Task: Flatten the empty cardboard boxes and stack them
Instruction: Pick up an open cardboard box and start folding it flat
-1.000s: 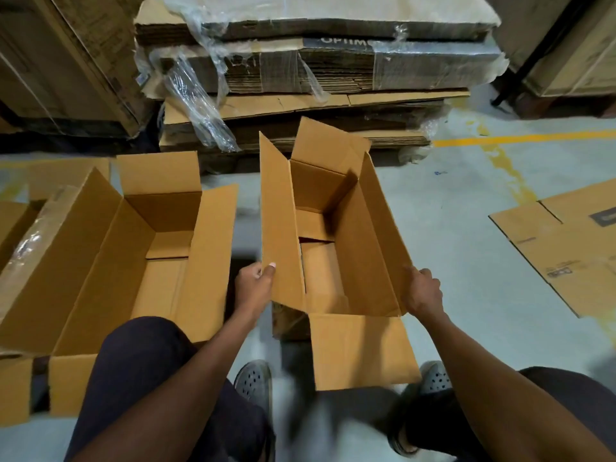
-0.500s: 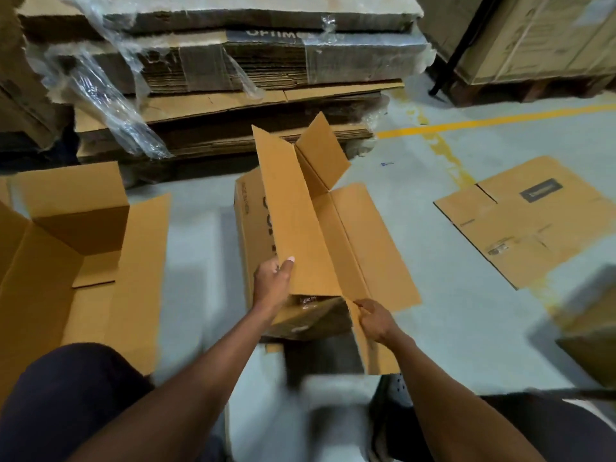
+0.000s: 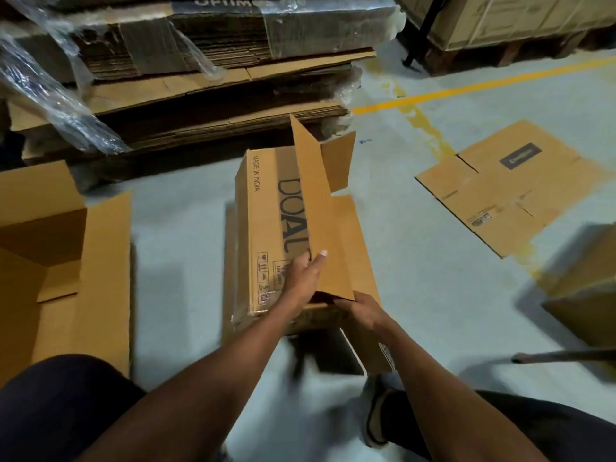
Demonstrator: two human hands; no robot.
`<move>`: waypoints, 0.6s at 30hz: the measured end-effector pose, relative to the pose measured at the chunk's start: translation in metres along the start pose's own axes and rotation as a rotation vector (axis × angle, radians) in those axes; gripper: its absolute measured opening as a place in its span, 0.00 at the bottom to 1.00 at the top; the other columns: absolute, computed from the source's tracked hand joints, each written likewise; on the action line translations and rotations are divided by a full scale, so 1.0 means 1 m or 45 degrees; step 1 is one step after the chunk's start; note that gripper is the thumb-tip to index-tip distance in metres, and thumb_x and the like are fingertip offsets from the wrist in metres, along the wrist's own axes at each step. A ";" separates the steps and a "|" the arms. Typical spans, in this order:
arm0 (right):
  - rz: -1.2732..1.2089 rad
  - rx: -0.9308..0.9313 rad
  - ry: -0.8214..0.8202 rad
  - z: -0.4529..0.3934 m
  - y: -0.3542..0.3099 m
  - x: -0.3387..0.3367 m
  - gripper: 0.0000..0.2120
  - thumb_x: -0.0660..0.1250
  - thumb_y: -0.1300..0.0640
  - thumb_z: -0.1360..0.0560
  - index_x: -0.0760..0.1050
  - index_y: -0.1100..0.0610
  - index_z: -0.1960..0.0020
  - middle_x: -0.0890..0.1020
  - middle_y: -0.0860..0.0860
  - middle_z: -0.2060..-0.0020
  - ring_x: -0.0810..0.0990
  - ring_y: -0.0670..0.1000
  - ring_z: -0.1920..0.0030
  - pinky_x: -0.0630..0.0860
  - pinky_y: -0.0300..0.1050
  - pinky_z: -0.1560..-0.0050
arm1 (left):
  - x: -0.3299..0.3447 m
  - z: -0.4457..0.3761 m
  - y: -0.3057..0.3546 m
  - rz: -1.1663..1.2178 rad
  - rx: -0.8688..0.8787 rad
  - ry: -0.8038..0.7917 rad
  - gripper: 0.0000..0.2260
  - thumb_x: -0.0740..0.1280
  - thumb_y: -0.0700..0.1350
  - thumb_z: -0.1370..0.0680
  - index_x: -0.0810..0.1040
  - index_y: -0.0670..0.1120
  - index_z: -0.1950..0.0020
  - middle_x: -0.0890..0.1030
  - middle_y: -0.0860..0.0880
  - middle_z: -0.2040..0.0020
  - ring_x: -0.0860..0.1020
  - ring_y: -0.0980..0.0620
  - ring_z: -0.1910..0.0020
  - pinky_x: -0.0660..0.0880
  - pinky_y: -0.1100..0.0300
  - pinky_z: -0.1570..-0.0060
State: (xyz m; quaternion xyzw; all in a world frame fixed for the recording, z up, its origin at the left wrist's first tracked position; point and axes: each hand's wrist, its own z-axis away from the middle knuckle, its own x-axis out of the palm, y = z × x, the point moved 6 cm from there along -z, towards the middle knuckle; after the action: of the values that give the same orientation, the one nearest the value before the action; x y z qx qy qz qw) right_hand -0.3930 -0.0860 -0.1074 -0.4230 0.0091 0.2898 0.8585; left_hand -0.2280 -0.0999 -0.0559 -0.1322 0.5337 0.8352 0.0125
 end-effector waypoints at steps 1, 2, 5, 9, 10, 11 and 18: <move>0.091 0.025 0.085 -0.007 0.010 -0.002 0.09 0.70 0.52 0.26 0.82 0.55 0.50 0.85 0.54 0.50 0.83 0.52 0.52 0.81 0.49 0.50 | 0.005 0.003 -0.006 0.038 -0.010 -0.108 0.18 0.59 0.61 0.18 0.79 0.50 0.42 0.84 0.53 0.51 0.82 0.53 0.52 0.74 0.61 0.57; 0.122 0.043 0.154 -0.011 0.017 -0.002 0.12 0.71 0.48 0.27 0.83 0.56 0.51 0.86 0.55 0.52 0.84 0.55 0.52 0.81 0.52 0.48 | 0.009 0.007 -0.014 0.114 -0.027 -0.201 0.21 0.58 0.64 0.19 0.79 0.52 0.39 0.84 0.54 0.48 0.81 0.55 0.50 0.74 0.63 0.55; -0.051 0.022 0.290 -0.022 0.032 0.000 0.28 0.73 0.37 0.31 0.79 0.57 0.41 0.84 0.55 0.47 0.82 0.57 0.46 0.78 0.54 0.43 | -0.010 0.014 -0.051 0.275 0.001 -0.079 0.24 0.59 0.63 0.20 0.81 0.48 0.39 0.84 0.47 0.51 0.80 0.52 0.57 0.74 0.64 0.62; -0.327 0.040 0.347 0.001 0.011 0.001 0.25 0.74 0.51 0.26 0.70 0.56 0.33 0.78 0.51 0.43 0.76 0.53 0.44 0.72 0.47 0.42 | -0.076 0.034 -0.117 0.260 -0.127 0.572 0.22 0.61 0.55 0.17 0.78 0.42 0.63 0.78 0.46 0.69 0.74 0.50 0.70 0.70 0.59 0.68; -0.340 0.059 0.345 0.000 0.014 0.001 0.27 0.74 0.52 0.26 0.69 0.56 0.31 0.77 0.51 0.42 0.76 0.54 0.43 0.72 0.48 0.40 | -0.090 0.038 -0.130 0.241 -0.171 0.709 0.22 0.61 0.55 0.17 0.76 0.41 0.65 0.76 0.46 0.70 0.73 0.48 0.70 0.69 0.57 0.66; -0.340 0.077 0.351 -0.003 0.016 0.001 0.29 0.74 0.51 0.26 0.67 0.56 0.29 0.77 0.52 0.40 0.75 0.55 0.41 0.72 0.50 0.37 | -0.103 0.041 -0.141 0.192 -0.253 0.826 0.22 0.61 0.54 0.18 0.75 0.40 0.65 0.75 0.45 0.70 0.73 0.47 0.69 0.69 0.56 0.65; -0.302 0.133 0.395 -0.017 0.018 -0.001 0.33 0.74 0.50 0.26 0.65 0.58 0.27 0.75 0.57 0.33 0.73 0.59 0.34 0.68 0.54 0.31 | -0.087 0.038 -0.213 0.859 -1.149 0.300 0.39 0.46 0.71 0.22 0.69 0.43 0.26 0.69 0.40 0.26 0.68 0.43 0.26 0.69 0.50 0.31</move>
State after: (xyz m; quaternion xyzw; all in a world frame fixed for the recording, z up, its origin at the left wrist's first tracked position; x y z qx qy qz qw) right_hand -0.3990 -0.0900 -0.1312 -0.4157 0.1063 0.1174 0.8956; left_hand -0.1170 0.0362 -0.2099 -0.0389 0.1350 0.9176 -0.3720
